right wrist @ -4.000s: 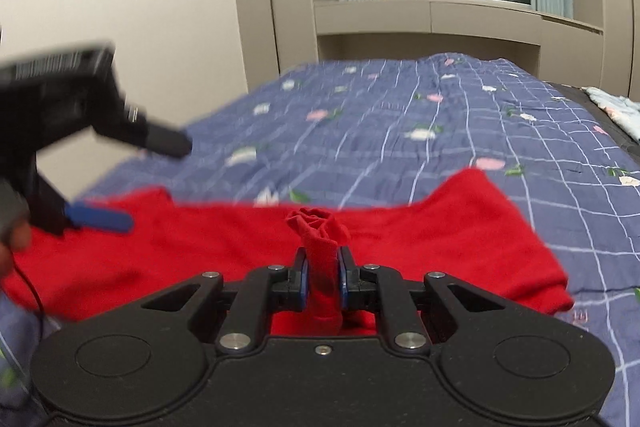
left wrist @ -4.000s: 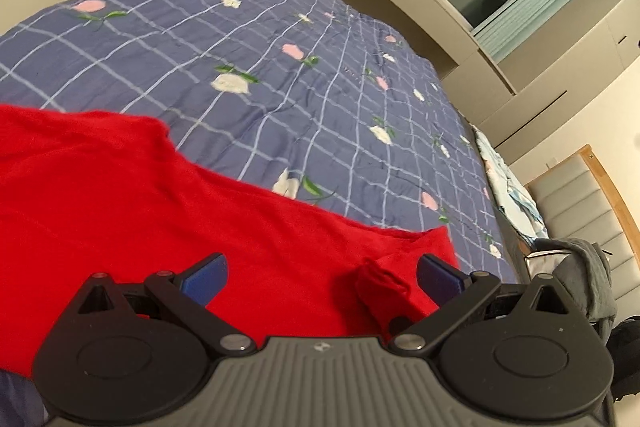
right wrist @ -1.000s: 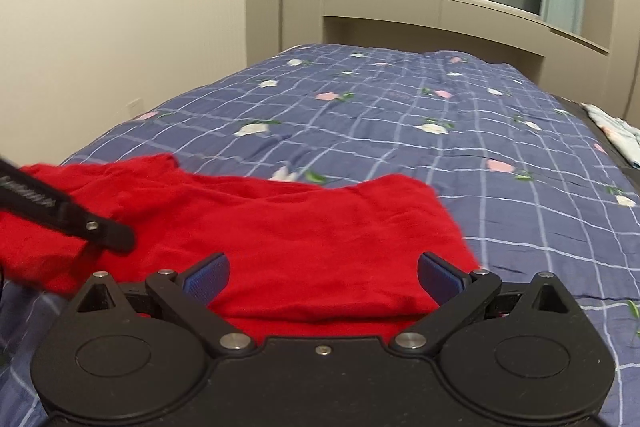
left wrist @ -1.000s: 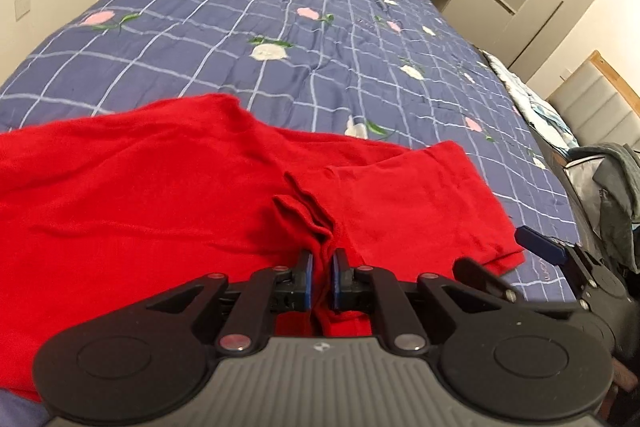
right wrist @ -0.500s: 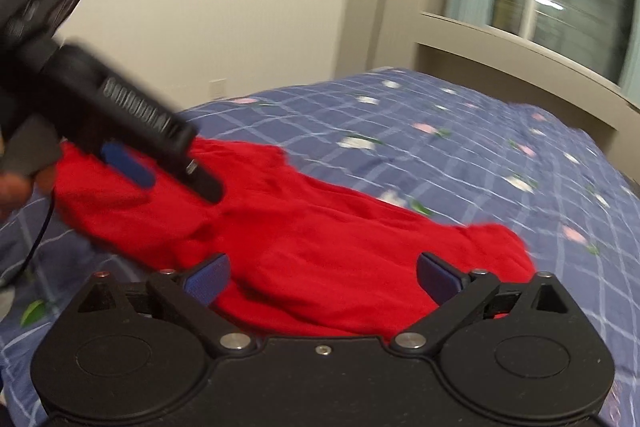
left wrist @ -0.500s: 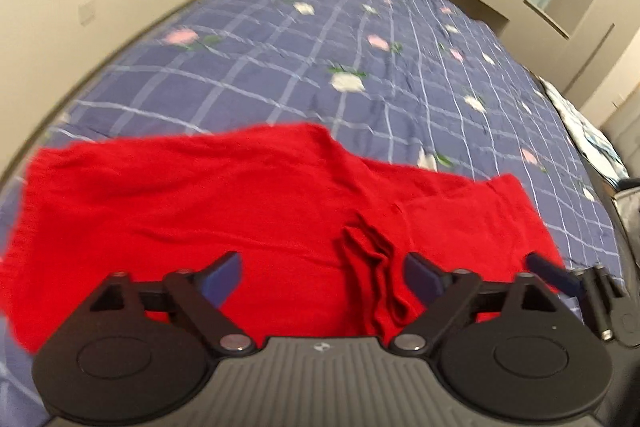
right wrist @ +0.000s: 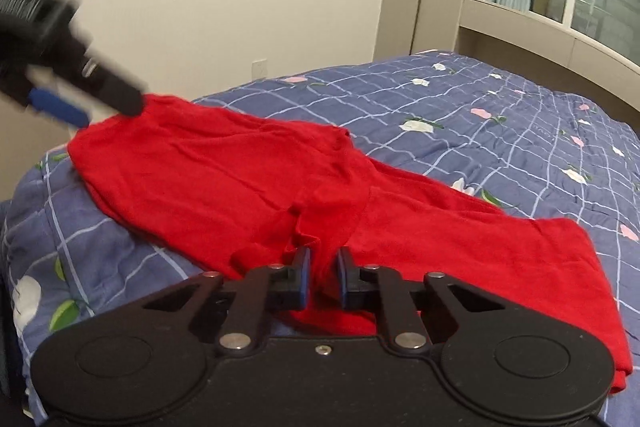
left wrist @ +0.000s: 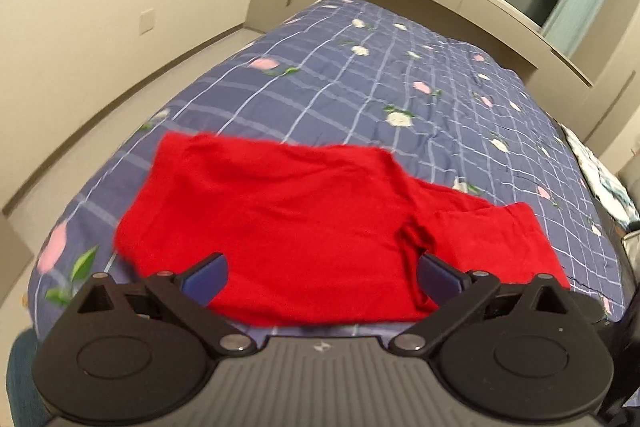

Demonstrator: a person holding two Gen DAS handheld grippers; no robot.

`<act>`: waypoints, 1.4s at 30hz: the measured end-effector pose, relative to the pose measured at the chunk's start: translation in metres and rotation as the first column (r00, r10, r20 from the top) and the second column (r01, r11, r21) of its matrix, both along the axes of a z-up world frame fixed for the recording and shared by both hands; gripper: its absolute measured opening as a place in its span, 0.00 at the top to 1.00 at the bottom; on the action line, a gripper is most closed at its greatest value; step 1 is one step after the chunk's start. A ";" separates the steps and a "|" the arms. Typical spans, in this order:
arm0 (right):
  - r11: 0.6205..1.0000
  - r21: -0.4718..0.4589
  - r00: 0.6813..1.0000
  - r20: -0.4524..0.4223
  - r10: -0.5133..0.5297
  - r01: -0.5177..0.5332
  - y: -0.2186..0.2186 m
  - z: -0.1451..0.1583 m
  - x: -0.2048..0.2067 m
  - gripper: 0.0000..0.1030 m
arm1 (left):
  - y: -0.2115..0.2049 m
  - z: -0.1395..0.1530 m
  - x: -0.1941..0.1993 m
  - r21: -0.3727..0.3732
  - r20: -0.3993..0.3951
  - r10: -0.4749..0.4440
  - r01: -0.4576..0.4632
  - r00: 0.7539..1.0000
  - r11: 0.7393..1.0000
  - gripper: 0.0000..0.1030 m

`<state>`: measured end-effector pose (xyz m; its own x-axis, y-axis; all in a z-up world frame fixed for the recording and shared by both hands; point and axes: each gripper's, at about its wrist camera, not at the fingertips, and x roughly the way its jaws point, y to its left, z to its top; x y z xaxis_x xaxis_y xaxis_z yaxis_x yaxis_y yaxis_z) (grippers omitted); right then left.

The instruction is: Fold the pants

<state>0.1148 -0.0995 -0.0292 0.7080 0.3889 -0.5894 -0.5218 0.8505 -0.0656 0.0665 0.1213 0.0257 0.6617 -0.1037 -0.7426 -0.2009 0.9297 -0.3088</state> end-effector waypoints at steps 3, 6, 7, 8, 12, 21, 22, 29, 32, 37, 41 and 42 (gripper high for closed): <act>0.999 0.043 1.000 -0.007 -0.016 0.016 -0.008 0.010 -0.005 1.00 | 0.010 -0.011 -0.009 -0.023 -0.020 0.031 -0.032 0.999 0.999 0.01; 1.000 0.028 1.000 -0.014 0.001 -0.001 -0.005 0.014 -0.010 1.00 | 0.018 -0.023 -0.011 -0.043 -0.056 0.055 -0.058 0.997 0.997 0.01; 1.000 0.008 1.000 -0.022 0.011 -0.011 -0.002 0.011 -0.011 1.00 | 0.021 -0.025 -0.011 -0.049 -0.065 0.060 -0.064 0.996 0.997 0.01; 1.000 -0.007 0.999 -0.030 0.015 -0.015 0.001 0.007 -0.010 1.00 | 0.022 -0.027 -0.012 -0.053 -0.066 0.064 -0.067 0.996 0.996 0.01; 0.999 -0.049 1.000 -0.014 0.010 -0.010 0.009 0.001 -0.015 0.71 | 0.028 -0.028 -0.017 -0.063 -0.054 0.076 -0.080 0.996 0.995 0.01; 0.993 -0.112 0.998 0.040 0.048 -0.043 0.030 0.001 -0.009 0.72 | 0.032 -0.036 -0.022 -0.073 -0.070 0.086 -0.091 0.994 0.993 0.01; 0.993 -0.114 0.999 0.033 0.043 -0.038 0.031 0.000 -0.006 0.78 | 0.031 -0.036 -0.023 -0.073 -0.068 0.087 -0.092 0.994 0.993 0.01; 0.997 -0.065 0.999 0.029 0.034 -0.033 0.028 0.015 -0.010 0.97 | 0.032 -0.036 -0.026 -0.082 -0.060 0.088 -0.093 0.994 0.992 0.01; 0.998 -0.048 0.999 0.027 0.043 -0.041 0.025 0.024 -0.018 0.97 | 0.031 -0.038 -0.025 -0.085 -0.064 0.090 -0.095 0.994 0.992 0.01; 0.997 -0.052 0.998 -0.029 0.051 -0.053 0.028 0.009 -0.013 0.83 | 0.032 -0.040 -0.025 -0.087 -0.067 0.090 -0.096 0.994 0.992 0.01; 0.999 0.004 0.999 0.011 0.042 -0.042 0.022 0.019 -0.012 0.54 | 0.040 -0.042 -0.025 -0.089 -0.063 0.128 -0.133 0.990 0.987 0.01; 1.000 0.011 0.999 0.027 0.026 -0.026 0.019 0.022 -0.009 0.47 | 0.042 -0.042 -0.024 -0.091 -0.064 0.138 -0.143 0.988 0.986 0.01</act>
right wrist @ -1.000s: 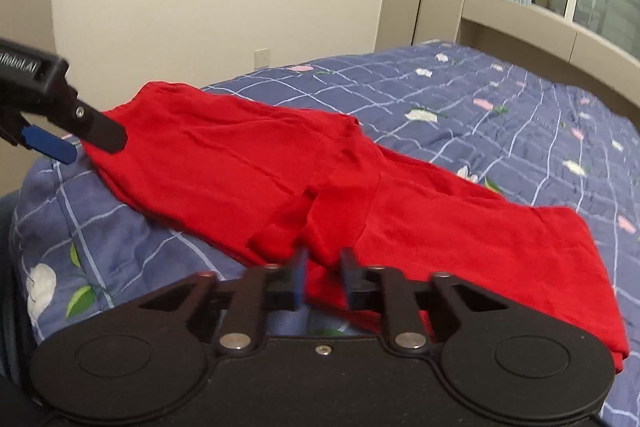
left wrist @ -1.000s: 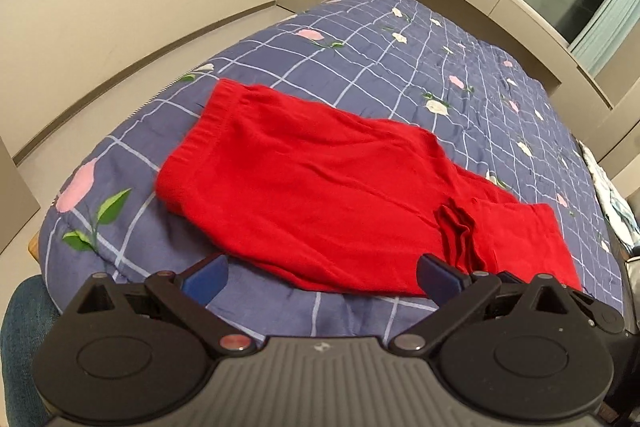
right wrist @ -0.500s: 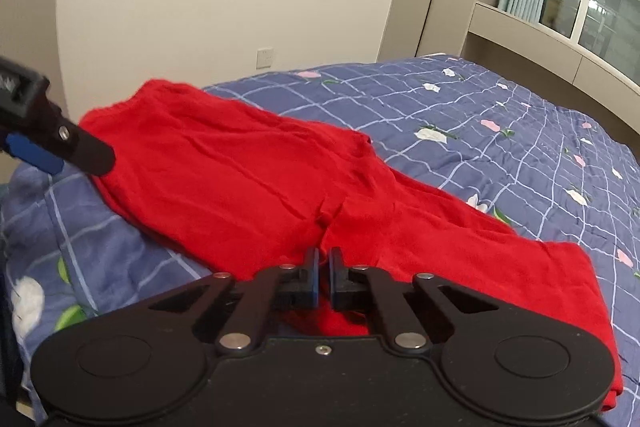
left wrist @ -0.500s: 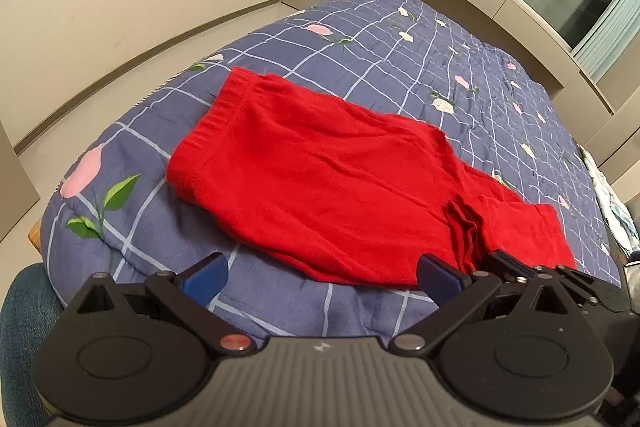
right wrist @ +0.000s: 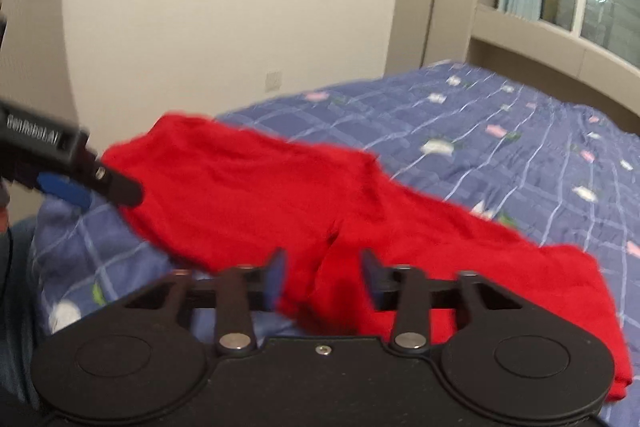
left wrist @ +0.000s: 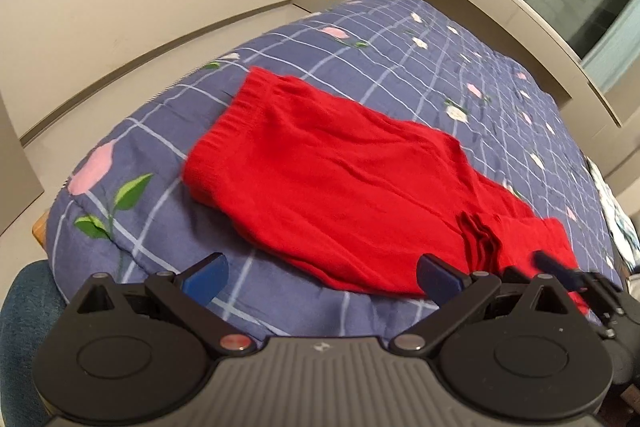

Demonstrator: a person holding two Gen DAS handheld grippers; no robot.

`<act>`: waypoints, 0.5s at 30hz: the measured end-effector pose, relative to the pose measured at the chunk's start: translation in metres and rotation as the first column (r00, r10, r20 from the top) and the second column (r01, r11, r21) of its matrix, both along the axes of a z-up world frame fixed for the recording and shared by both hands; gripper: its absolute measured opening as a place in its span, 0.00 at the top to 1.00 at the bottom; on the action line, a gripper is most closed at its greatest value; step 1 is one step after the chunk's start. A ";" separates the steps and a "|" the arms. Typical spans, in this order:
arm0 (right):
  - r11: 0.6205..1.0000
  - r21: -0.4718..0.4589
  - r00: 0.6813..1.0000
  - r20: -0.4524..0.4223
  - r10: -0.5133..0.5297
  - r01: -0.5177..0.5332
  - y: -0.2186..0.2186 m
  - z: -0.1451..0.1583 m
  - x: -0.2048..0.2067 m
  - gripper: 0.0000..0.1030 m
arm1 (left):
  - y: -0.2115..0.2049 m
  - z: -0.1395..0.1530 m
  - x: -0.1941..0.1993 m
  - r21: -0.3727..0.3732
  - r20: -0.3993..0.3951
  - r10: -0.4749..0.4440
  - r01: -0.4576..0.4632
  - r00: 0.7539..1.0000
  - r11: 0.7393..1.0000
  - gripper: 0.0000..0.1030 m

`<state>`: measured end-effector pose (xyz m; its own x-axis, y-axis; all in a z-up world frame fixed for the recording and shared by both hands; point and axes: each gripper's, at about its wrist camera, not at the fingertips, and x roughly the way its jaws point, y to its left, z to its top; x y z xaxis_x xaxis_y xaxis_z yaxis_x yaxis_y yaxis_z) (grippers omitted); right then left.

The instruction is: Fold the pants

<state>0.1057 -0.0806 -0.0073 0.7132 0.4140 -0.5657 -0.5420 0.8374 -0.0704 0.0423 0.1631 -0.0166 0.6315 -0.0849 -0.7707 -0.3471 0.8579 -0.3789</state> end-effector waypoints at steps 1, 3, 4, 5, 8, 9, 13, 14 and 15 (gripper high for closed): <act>1.000 0.002 1.000 0.009 -0.020 0.020 -0.003 0.002 0.003 0.47 | 0.002 -0.001 0.001 -0.001 -0.002 0.009 -0.009 1.000 1.000 0.01; 0.997 -0.002 0.996 0.015 -0.083 0.083 -0.011 0.002 0.014 0.44 | 0.004 -0.004 0.002 0.000 -0.008 0.020 -0.020 1.000 1.000 0.01; 0.993 -0.002 0.993 0.017 -0.114 0.115 -0.014 0.001 0.019 0.40 | 0.005 -0.005 0.002 0.001 -0.010 0.023 -0.023 1.000 1.000 0.01; 0.989 0.003 0.989 0.016 -0.149 0.149 -0.018 -0.001 0.026 0.38 | 0.005 -0.007 0.003 0.005 -0.013 0.026 -0.026 1.000 1.000 0.01; 0.978 -0.037 0.978 -0.008 -0.207 0.207 -0.019 -0.015 0.039 0.37 | 0.007 -0.010 0.005 0.013 -0.013 0.040 -0.040 0.999 0.999 0.01; 0.976 -0.059 0.978 -0.021 -0.209 0.208 -0.018 -0.022 0.041 0.36 | 0.008 -0.012 0.006 0.017 -0.008 0.050 -0.050 0.999 0.999 0.01; 0.972 -0.083 0.975 0.001 -0.220 0.219 -0.011 -0.037 0.037 0.33 | 0.009 -0.013 0.011 0.052 0.026 0.083 -0.084 0.996 0.995 0.07; 0.971 -0.086 0.974 0.007 -0.225 0.225 -0.010 -0.038 0.037 0.32 | 0.009 -0.013 0.013 0.064 0.032 0.086 -0.088 0.996 0.994 0.13; 0.969 -0.087 0.973 0.011 -0.230 0.230 -0.010 -0.039 0.036 0.29 | 0.007 -0.012 0.016 0.085 0.038 0.091 -0.094 0.995 0.992 0.17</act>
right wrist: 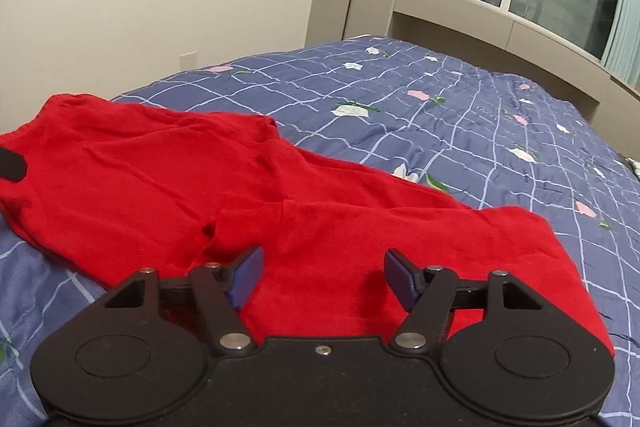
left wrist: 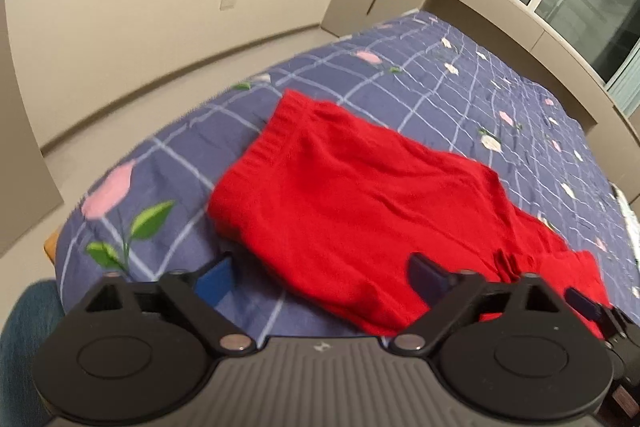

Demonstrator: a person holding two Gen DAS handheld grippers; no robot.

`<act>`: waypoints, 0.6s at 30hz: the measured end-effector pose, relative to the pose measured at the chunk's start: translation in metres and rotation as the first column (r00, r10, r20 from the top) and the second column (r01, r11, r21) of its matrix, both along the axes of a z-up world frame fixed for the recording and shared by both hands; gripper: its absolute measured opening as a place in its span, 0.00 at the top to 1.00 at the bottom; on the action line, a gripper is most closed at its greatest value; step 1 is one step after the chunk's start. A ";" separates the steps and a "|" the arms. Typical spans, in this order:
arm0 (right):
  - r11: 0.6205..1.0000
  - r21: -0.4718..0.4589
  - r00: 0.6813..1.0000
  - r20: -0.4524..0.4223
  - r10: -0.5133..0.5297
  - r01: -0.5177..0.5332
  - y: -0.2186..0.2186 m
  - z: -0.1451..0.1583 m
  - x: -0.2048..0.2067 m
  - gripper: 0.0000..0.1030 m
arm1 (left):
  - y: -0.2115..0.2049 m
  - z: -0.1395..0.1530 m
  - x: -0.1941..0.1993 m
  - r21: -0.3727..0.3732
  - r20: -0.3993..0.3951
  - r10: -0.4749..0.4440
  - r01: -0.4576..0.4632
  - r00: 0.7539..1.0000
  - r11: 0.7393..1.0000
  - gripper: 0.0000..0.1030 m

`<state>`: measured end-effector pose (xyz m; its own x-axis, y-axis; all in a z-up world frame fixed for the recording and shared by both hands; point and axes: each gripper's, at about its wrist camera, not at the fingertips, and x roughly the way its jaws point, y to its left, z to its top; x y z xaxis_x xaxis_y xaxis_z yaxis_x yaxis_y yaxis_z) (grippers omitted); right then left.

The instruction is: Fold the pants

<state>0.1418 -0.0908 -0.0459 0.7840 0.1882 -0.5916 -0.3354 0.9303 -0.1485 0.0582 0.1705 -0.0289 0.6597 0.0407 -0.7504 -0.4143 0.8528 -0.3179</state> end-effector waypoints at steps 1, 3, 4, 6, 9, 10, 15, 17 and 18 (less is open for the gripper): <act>1.000 0.000 1.000 0.001 -0.005 0.005 0.000 -0.002 0.000 0.27 | -0.002 0.001 0.003 0.025 0.005 0.002 -0.002 1.000 1.000 0.24; 1.000 0.008 1.000 0.001 -0.016 0.016 -0.001 -0.004 0.001 0.25 | -0.011 0.008 0.006 0.083 0.028 -0.001 -0.001 1.000 0.997 0.25; 1.000 0.016 1.000 -0.003 -0.022 0.022 -0.002 -0.005 0.001 0.25 | -0.018 0.012 0.006 0.115 0.054 -0.018 0.012 0.998 0.993 0.25; 0.999 0.024 1.000 -0.006 -0.029 0.029 -0.002 -0.005 0.002 0.25 | -0.034 0.020 0.006 0.200 0.097 -0.075 0.054 0.992 0.978 0.25; 0.999 0.025 0.999 -0.004 -0.034 0.034 -0.001 -0.005 0.001 0.25 | -0.059 0.029 0.007 0.330 0.143 -0.182 0.127 0.973 0.935 0.25; 0.999 0.026 0.999 -0.005 -0.037 0.037 -0.001 -0.005 0.001 0.25 | -0.063 0.031 0.008 0.344 0.149 -0.203 0.142 0.968 0.928 0.25; 0.999 0.017 0.999 -0.004 -0.042 0.042 0.000 -0.005 0.001 0.25 | -0.067 0.034 0.013 0.327 0.151 -0.219 0.161 0.964 0.931 0.25; 0.999 0.012 0.999 -0.003 -0.040 0.040 0.000 -0.005 0.001 0.25 | -0.061 0.033 0.010 0.311 0.143 -0.195 0.143 0.970 0.940 0.22; 0.999 0.009 0.999 -0.002 -0.039 0.039 0.001 -0.005 0.002 0.25 | -0.054 0.031 0.009 0.295 0.136 -0.177 0.130 0.975 0.947 0.21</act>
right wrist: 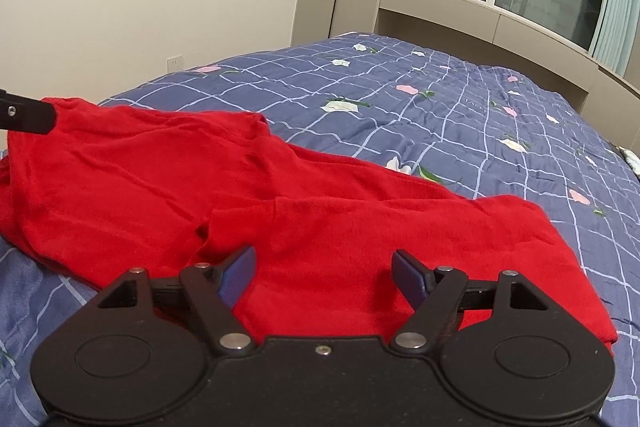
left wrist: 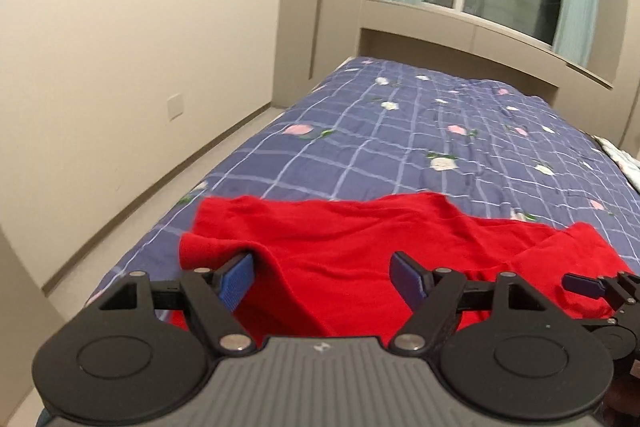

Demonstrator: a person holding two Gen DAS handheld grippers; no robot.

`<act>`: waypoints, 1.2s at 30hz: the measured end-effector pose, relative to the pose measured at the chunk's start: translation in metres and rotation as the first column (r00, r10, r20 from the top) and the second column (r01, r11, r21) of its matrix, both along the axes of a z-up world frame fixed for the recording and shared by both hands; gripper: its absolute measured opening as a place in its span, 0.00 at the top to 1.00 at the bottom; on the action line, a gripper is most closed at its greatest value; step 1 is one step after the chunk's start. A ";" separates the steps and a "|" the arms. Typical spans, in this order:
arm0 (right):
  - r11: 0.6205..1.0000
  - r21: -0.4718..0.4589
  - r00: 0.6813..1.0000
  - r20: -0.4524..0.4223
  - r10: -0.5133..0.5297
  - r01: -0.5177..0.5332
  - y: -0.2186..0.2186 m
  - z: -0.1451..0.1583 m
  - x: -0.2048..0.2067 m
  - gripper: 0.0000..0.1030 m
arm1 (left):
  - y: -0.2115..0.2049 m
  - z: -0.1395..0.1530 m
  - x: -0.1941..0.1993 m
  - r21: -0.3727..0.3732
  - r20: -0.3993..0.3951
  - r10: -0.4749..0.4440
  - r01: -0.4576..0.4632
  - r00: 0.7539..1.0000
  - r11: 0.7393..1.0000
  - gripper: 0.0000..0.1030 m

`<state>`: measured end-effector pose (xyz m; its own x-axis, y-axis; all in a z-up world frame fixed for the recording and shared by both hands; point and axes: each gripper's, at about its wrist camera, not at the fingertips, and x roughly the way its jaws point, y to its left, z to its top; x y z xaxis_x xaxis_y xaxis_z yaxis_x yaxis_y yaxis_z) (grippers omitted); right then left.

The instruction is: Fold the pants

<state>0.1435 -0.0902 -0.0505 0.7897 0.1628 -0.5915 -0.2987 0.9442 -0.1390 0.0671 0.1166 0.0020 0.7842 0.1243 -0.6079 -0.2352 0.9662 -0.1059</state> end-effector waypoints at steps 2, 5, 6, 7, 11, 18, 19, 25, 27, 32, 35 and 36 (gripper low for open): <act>1.000 0.002 1.000 0.000 -0.001 0.001 0.000 0.000 0.000 0.25 | 0.016 -0.006 -0.001 -0.041 -0.030 0.048 -0.049 0.998 0.998 0.18; 1.000 0.008 1.000 0.000 -0.005 0.005 0.000 -0.001 0.000 0.25 | 0.045 -0.022 -0.006 -0.152 -0.125 0.106 -0.124 0.987 0.981 0.18; 1.000 0.010 1.000 0.000 -0.006 0.006 0.000 -0.002 0.000 0.25 | 0.052 -0.026 -0.008 -0.189 -0.146 0.120 -0.146 0.982 0.971 0.18; 1.000 0.012 1.000 0.000 -0.006 0.006 0.000 -0.002 0.000 0.25 | 0.058 -0.030 -0.011 -0.215 -0.167 0.141 -0.176 0.976 0.961 0.18; 1.000 0.022 1.000 -0.003 -0.007 0.007 -0.002 -0.002 0.000 0.25 | 0.074 -0.040 -0.021 -0.343 -0.174 0.177 -0.228 0.969 0.911 0.12; 0.999 0.023 0.999 0.006 -0.043 0.043 -0.005 -0.004 0.002 0.12 | 0.069 -0.048 -0.020 -0.448 -0.107 0.241 -0.263 0.965 0.855 0.11; 0.998 0.022 0.999 0.008 -0.051 0.051 -0.005 -0.005 0.002 0.09 | 0.068 -0.048 -0.021 -0.461 -0.093 0.256 -0.270 0.962 0.845 0.22; 0.995 0.054 0.996 0.013 -0.089 0.089 -0.012 -0.010 0.003 0.01 | 0.064 -0.059 -0.027 -0.488 -0.065 0.344 -0.330 0.937 0.808 0.59; 0.993 0.075 0.996 0.011 -0.090 0.089 -0.016 -0.012 0.004 0.01 | 0.065 -0.064 -0.029 -0.512 -0.064 0.339 -0.323 0.938 0.796 0.58; 0.991 0.101 0.996 0.013 -0.091 0.090 -0.019 -0.014 0.003 0.01 | 0.070 -0.069 -0.028 -0.558 -0.064 0.345 -0.320 0.936 0.766 0.49; 0.991 0.102 0.996 0.018 -0.093 0.090 -0.019 -0.015 0.003 0.01 | 0.070 -0.068 -0.027 -0.527 -0.085 0.388 -0.372 0.918 0.764 0.84; 0.991 0.102 0.995 0.019 -0.093 0.091 -0.019 -0.015 0.003 0.01 | 0.070 -0.067 -0.028 -0.513 -0.095 0.398 -0.388 0.912 0.766 0.87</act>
<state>0.1462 -0.1087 -0.0656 0.8178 0.1466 -0.5564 -0.2077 0.9770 -0.0479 0.0393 0.1870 -0.0654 0.7473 0.1010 -0.6568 -0.5753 0.5930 -0.5634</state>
